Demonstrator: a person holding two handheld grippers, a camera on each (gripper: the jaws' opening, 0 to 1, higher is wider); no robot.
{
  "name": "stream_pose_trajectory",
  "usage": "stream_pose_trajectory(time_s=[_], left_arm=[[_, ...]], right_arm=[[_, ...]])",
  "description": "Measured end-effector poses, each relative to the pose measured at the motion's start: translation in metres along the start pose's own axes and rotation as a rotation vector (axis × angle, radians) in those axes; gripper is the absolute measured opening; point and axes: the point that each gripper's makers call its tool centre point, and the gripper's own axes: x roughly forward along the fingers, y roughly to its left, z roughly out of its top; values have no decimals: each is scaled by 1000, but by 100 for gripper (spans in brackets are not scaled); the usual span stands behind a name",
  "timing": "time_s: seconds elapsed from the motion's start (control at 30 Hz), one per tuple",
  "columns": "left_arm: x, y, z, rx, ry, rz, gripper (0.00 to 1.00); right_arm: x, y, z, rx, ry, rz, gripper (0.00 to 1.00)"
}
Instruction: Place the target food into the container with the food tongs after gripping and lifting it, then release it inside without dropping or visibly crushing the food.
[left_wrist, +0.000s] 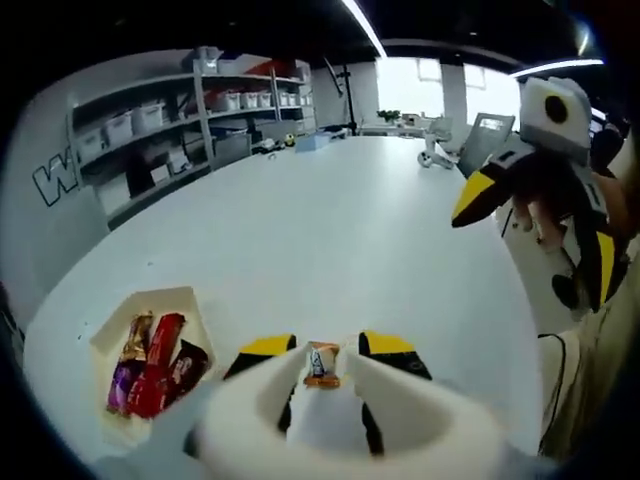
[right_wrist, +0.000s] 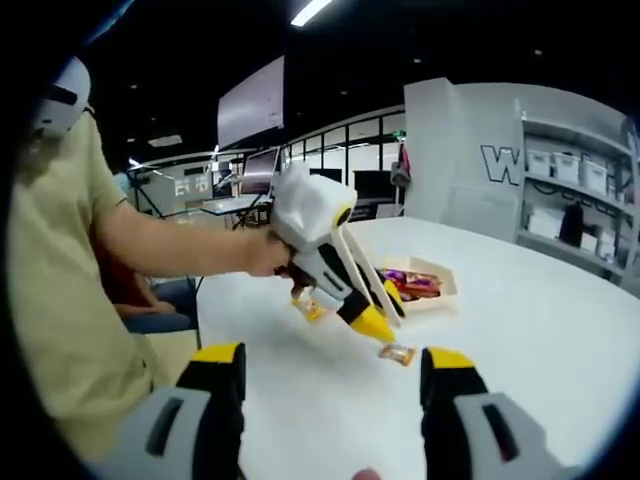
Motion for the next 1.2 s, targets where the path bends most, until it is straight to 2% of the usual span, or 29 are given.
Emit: stream_pose_trajectory(time_s=[0.57, 1.2], left_arm=[[17, 4, -13, -38, 33, 6, 24], [26, 5, -22, -103, 56, -27, 23]], right_arm=[[-3, -1, 0, 10, -10, -3, 70], [-4, -4, -2, 12, -7, -8, 69]])
